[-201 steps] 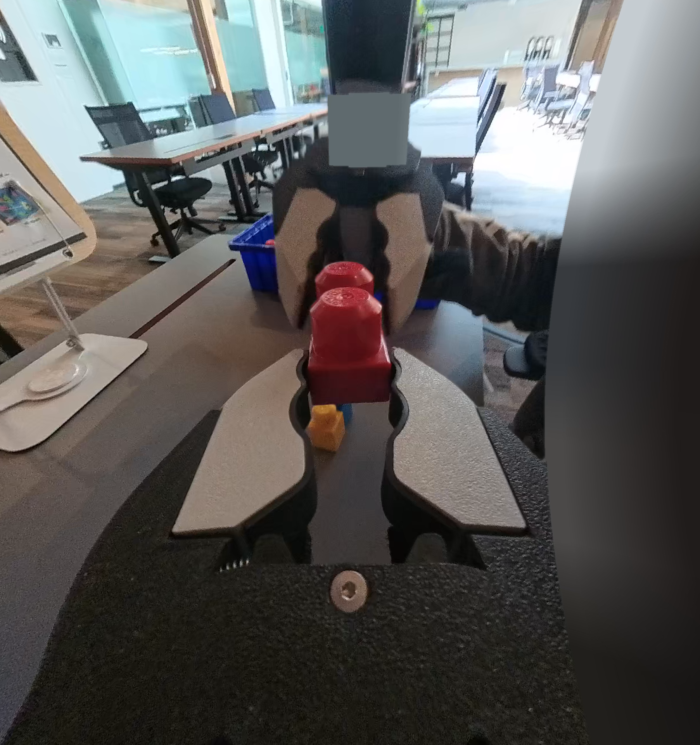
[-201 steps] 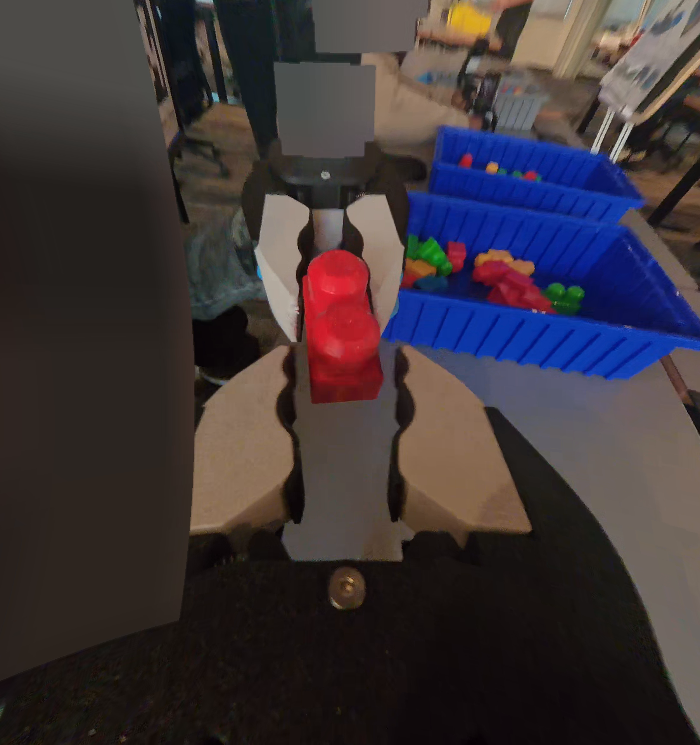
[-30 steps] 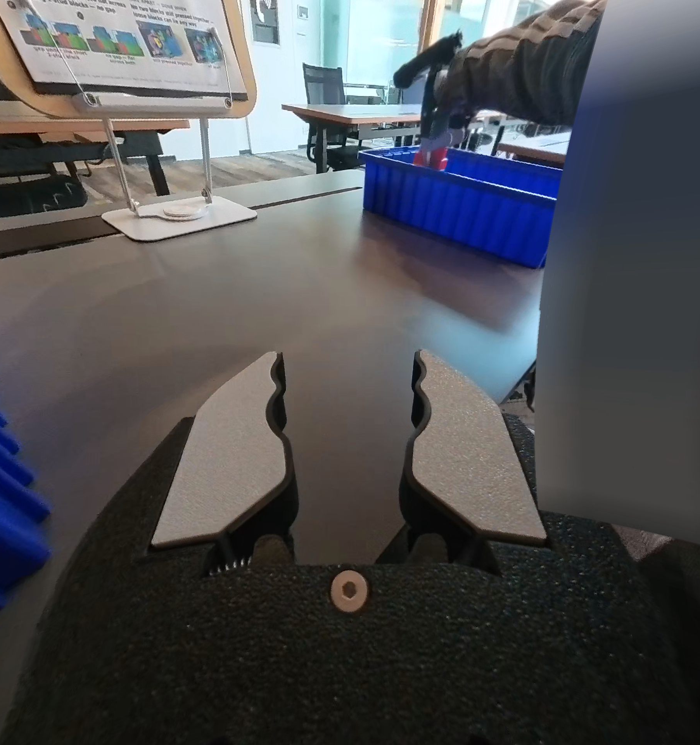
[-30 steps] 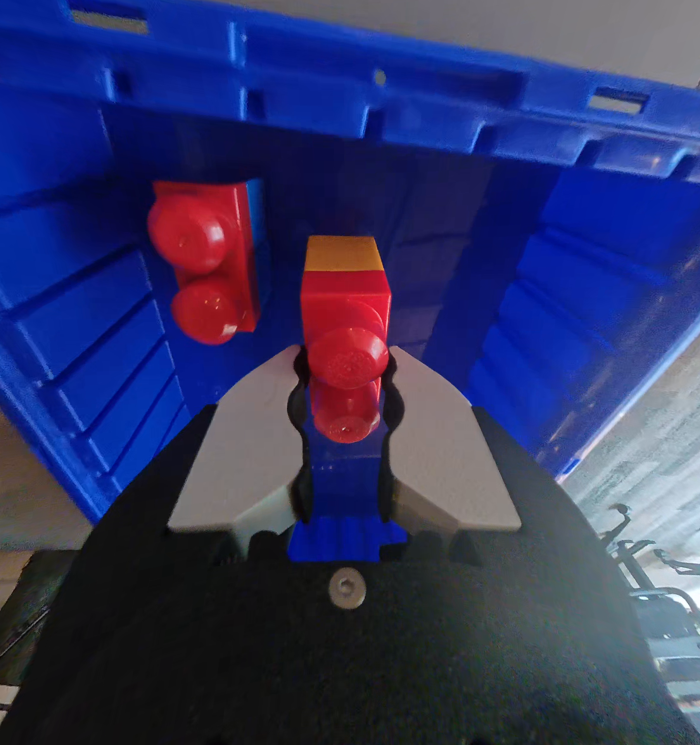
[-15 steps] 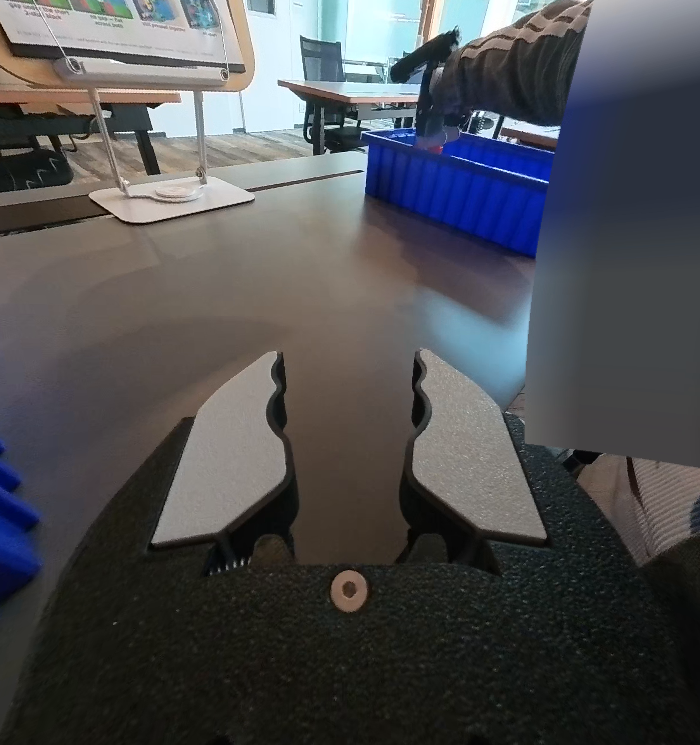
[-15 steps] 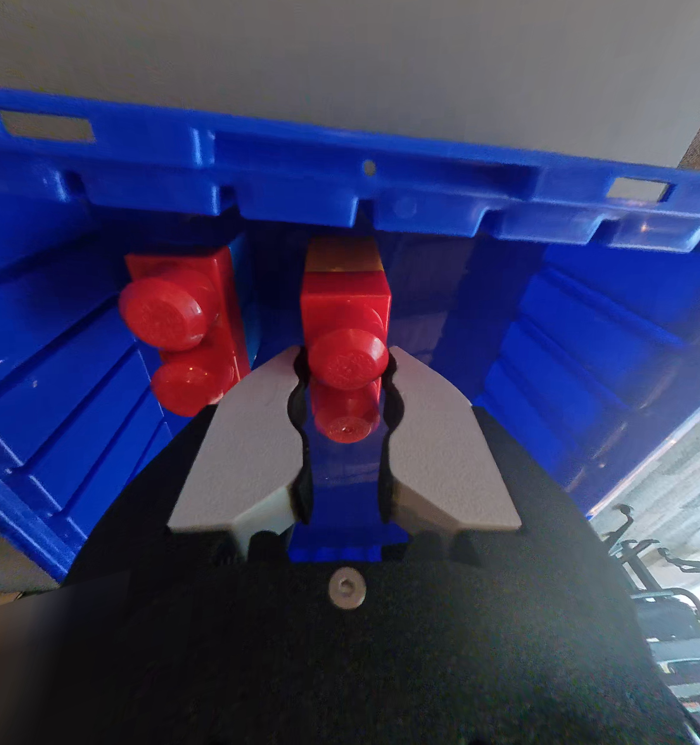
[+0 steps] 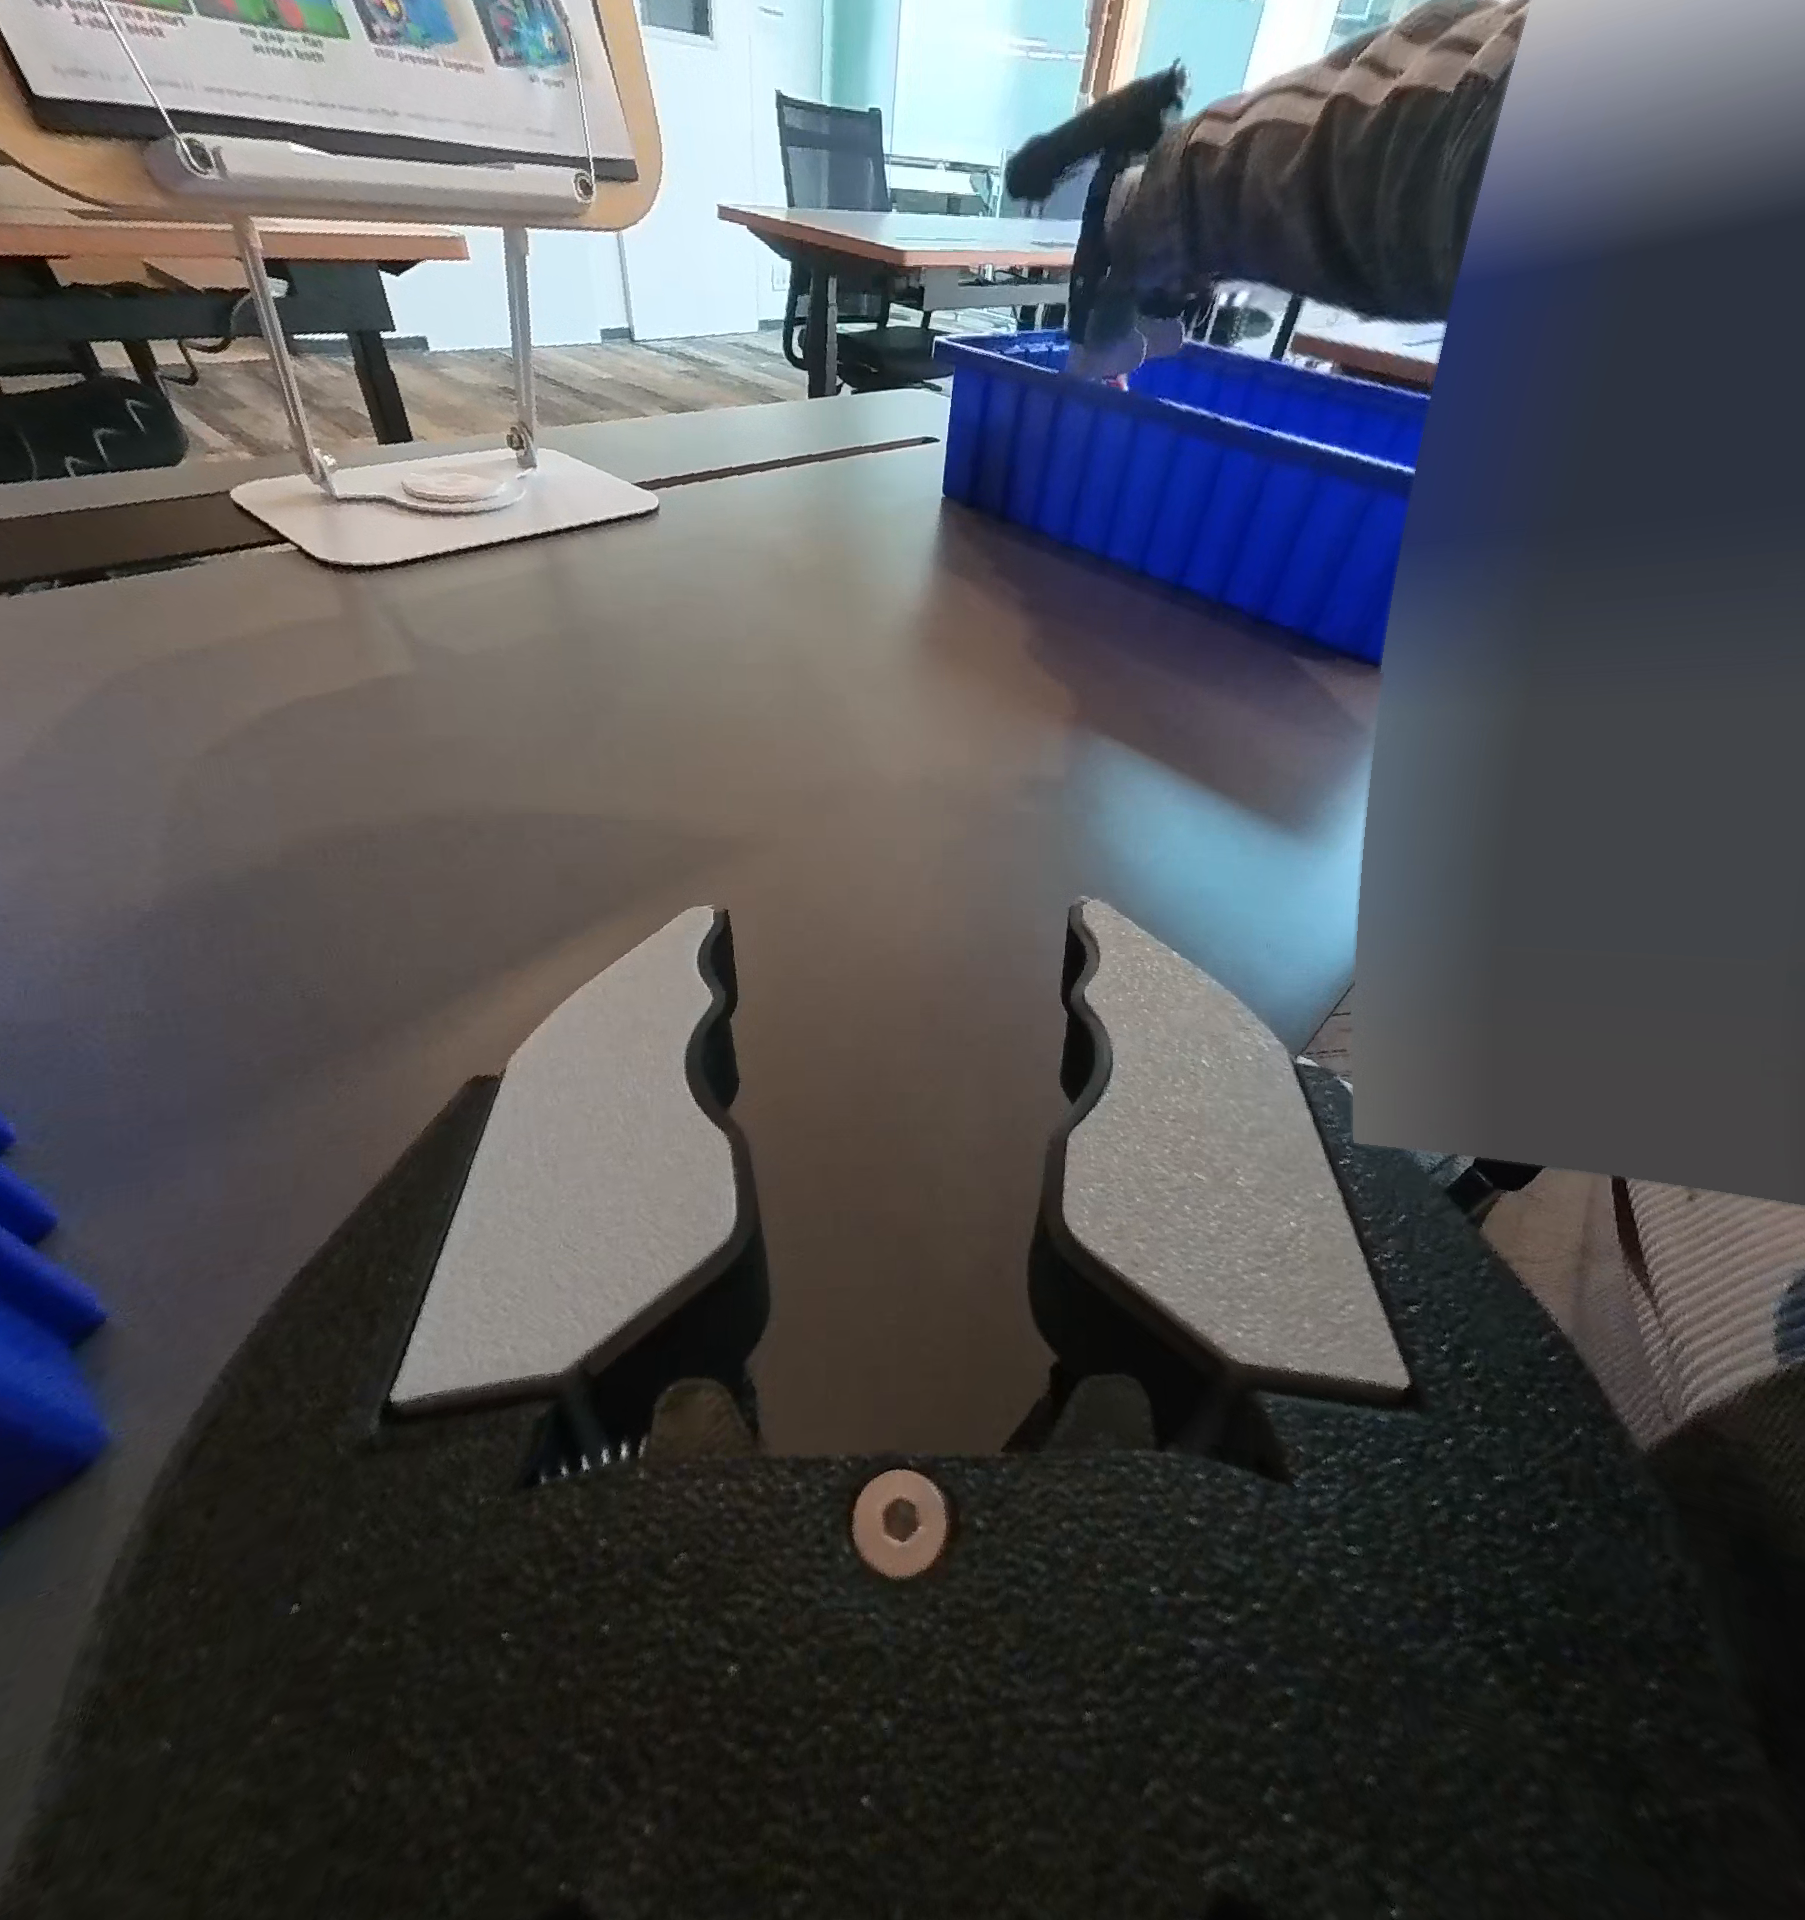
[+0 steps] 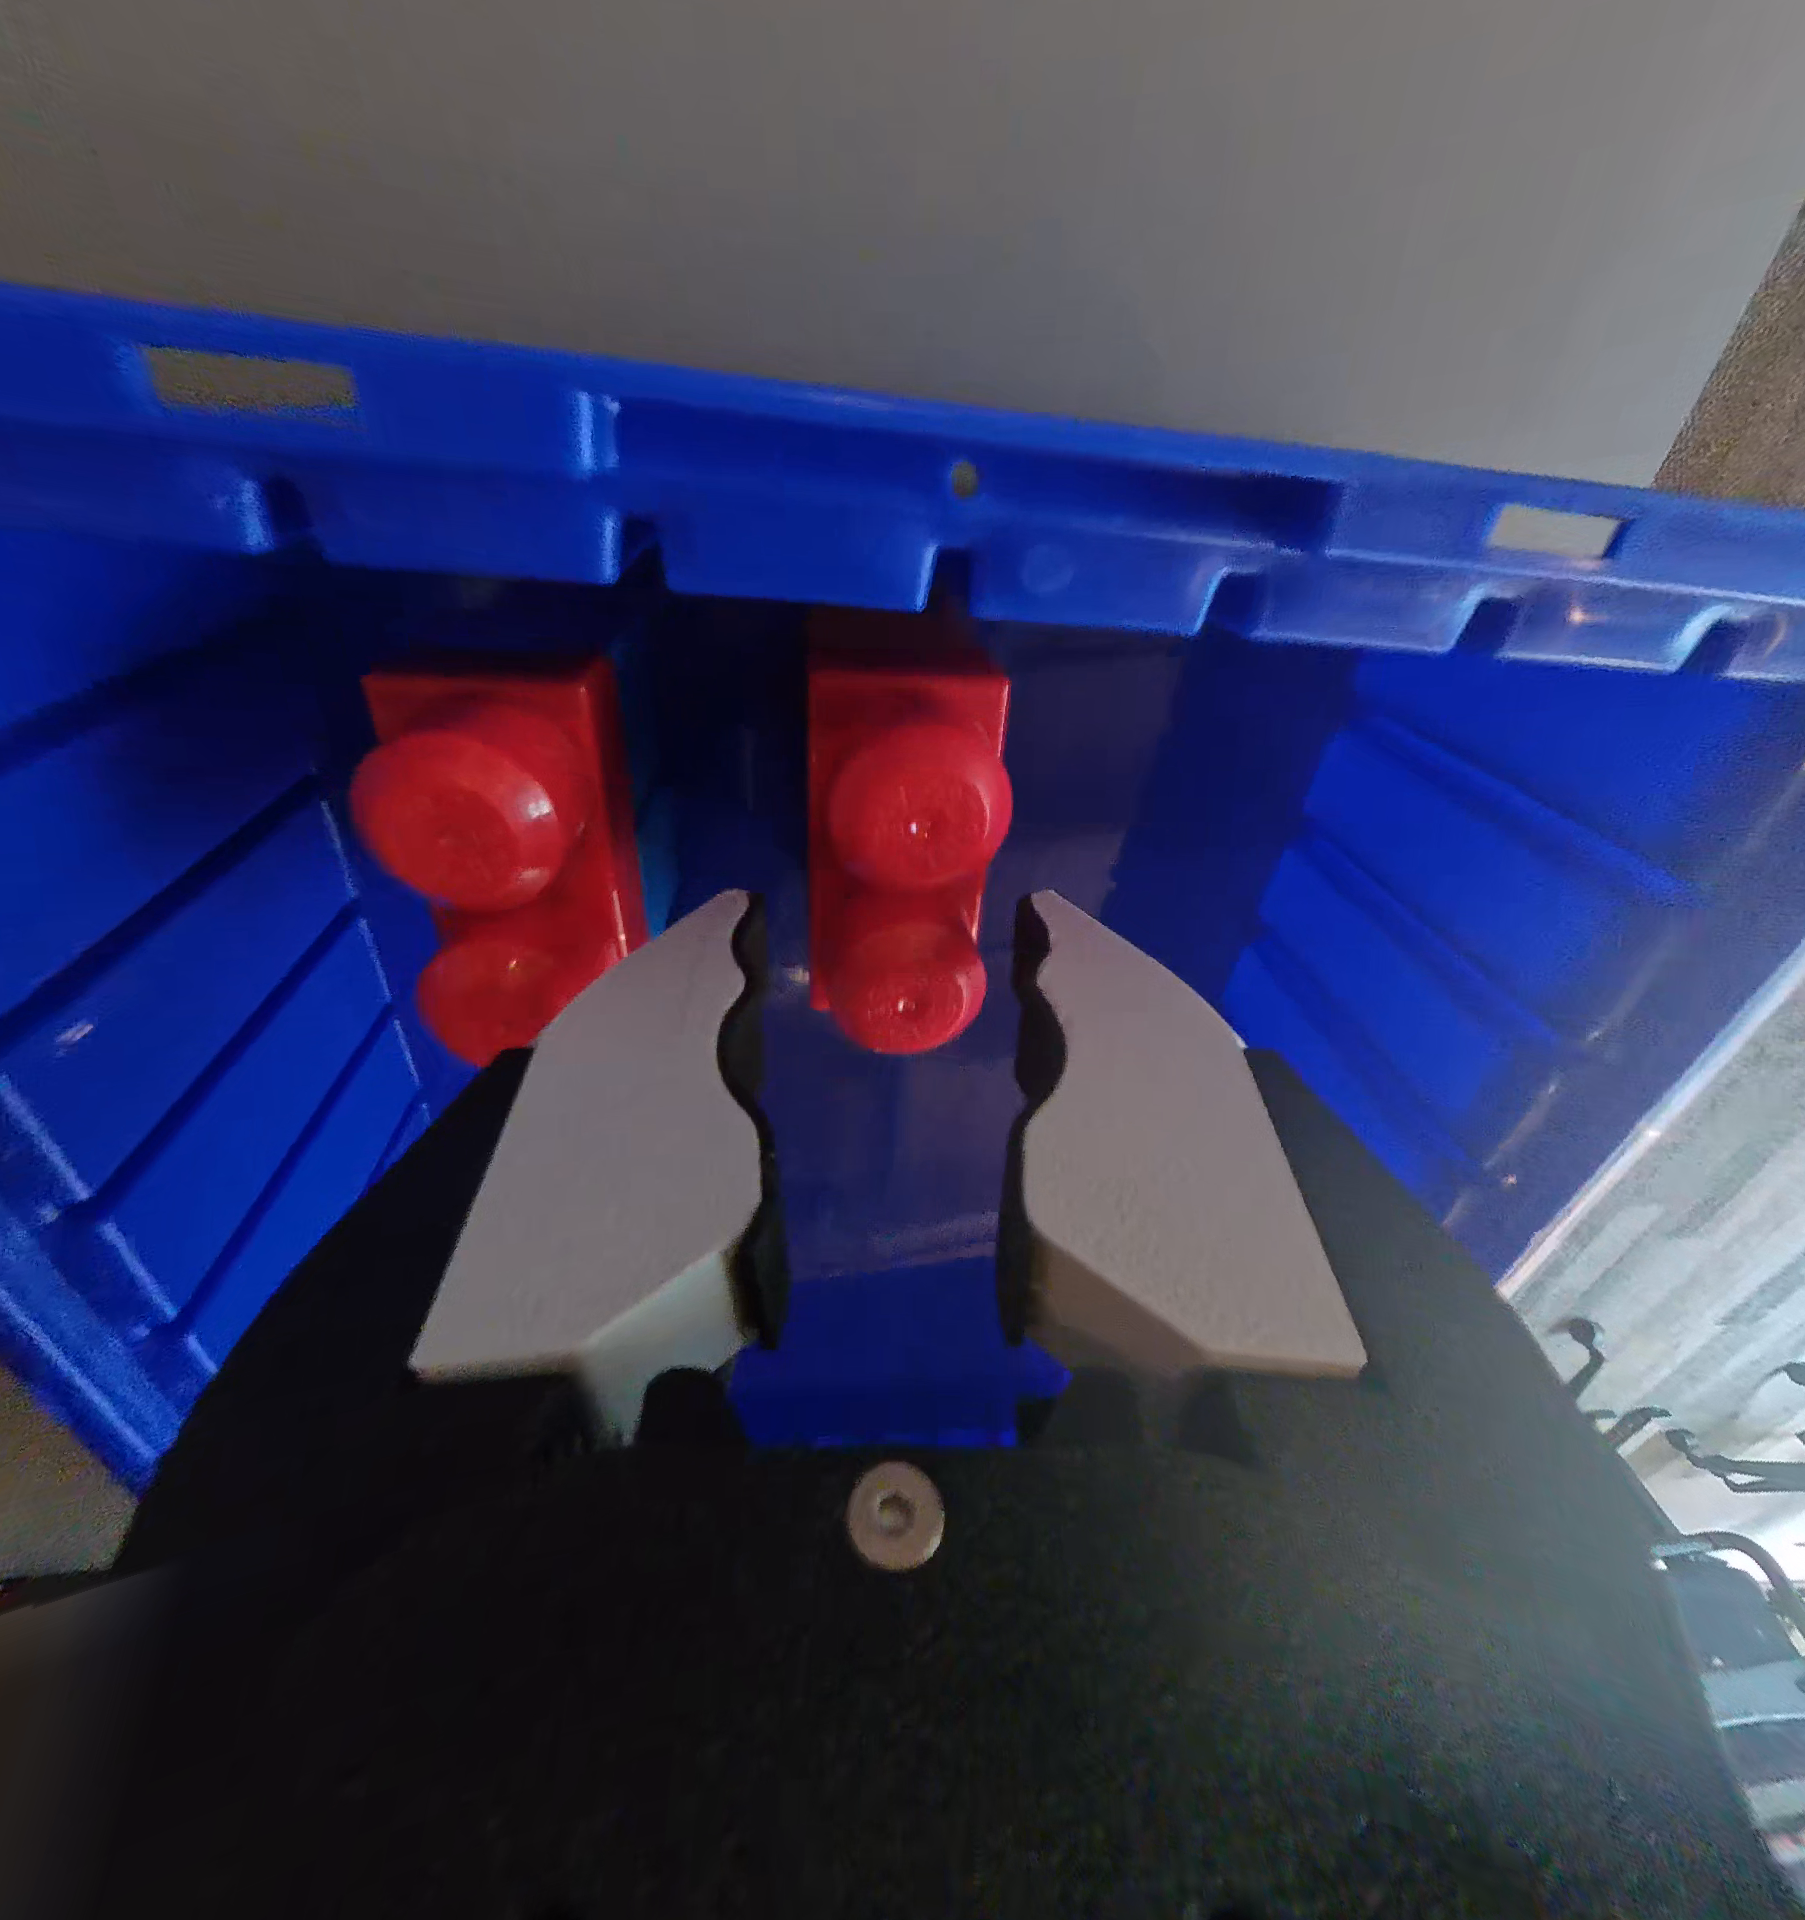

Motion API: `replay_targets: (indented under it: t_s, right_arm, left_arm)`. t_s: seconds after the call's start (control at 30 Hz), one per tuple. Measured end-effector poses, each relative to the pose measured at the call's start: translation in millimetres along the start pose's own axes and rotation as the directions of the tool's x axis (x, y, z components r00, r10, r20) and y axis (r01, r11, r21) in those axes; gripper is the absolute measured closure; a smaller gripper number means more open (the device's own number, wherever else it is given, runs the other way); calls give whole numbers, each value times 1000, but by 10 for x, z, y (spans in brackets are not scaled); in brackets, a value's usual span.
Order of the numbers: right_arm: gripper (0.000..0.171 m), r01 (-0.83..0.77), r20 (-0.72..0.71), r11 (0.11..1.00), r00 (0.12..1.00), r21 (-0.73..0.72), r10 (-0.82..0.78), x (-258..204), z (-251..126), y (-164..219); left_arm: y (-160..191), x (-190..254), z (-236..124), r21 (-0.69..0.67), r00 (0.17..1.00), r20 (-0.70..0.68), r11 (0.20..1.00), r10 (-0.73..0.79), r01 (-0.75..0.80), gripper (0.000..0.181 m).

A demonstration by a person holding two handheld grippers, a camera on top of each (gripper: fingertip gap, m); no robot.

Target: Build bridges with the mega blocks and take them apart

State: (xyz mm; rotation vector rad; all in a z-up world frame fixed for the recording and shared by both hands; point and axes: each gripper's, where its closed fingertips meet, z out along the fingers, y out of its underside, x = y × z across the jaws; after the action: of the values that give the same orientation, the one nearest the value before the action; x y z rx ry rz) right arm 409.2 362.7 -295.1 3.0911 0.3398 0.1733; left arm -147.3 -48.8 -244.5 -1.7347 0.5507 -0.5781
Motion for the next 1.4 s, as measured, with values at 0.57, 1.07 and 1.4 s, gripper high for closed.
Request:
replay_targets:
  t_s: [0.57, 1.07, 1.4]
  right_arm:
    - [110, 144, 69, 919, 981, 367, -182, -553, -1361, 246]
    - [73, 299, -96, 380, 878, 875, -469, -2023, -2390, 1702]
    - [73, 161, -64, 159, 870, 974, -489, -2535, -2373, 2466]
  left_arm:
    - [-76, -38, -153, 1, 1000, 12, 1000, 26, -26, 114]
    - [-542, -1117, -825, -179, 967, 224, 980, 123, -83, 130]
    - [-449, -2884, -1014, -280, 795, 596, 900, -111, 335, 126]
